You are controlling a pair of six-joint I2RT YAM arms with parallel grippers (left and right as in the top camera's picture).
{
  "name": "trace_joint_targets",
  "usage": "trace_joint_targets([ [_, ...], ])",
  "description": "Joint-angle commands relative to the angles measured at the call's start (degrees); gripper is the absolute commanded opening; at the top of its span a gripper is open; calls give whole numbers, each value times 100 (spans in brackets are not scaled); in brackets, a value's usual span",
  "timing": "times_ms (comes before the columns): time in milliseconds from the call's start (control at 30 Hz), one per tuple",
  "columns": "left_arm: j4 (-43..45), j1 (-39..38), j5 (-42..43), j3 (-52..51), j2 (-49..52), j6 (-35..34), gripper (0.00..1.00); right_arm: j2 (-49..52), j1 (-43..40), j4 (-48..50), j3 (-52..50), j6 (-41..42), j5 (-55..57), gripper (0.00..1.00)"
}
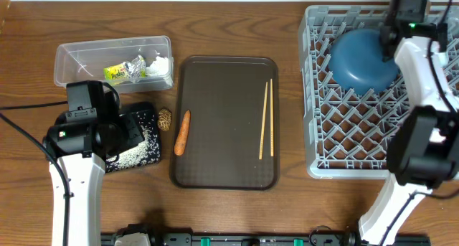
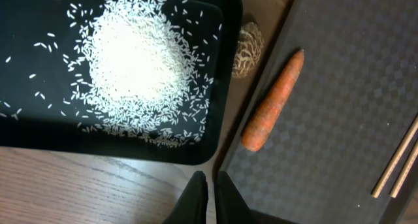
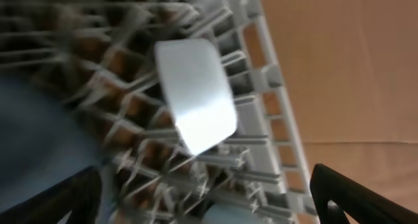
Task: Sort waste into correct bins and load items into the dishwasher rack
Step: 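Release the bowl and raise the right gripper from the rack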
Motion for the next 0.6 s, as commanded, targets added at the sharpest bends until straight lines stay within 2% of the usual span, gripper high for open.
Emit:
trace_joint_targets([
  [0,-13,24,-31,57,2,-55,9,-553,125,-424,-20,511,-1300,96],
  [67,-11,24,-31,57,2,-55,14,-846,129,-813,-20,667,-2041,96],
  [167,-11,24,-31,57,2,-55,16,-1287,129,-1399,-20,680,-3724,98],
  [300,-15,24,-31,57,2,-55,26,-1679,249,-2009,-20,702,-5530,90],
  [367,-15,24,-31,57,2,-55,26,-1766,422,-2280,-20,809,-5871,88],
  [567,-15,24,-31,57,2,-55,45,-1762,1537,-3016,-42,896,-5838,87],
])
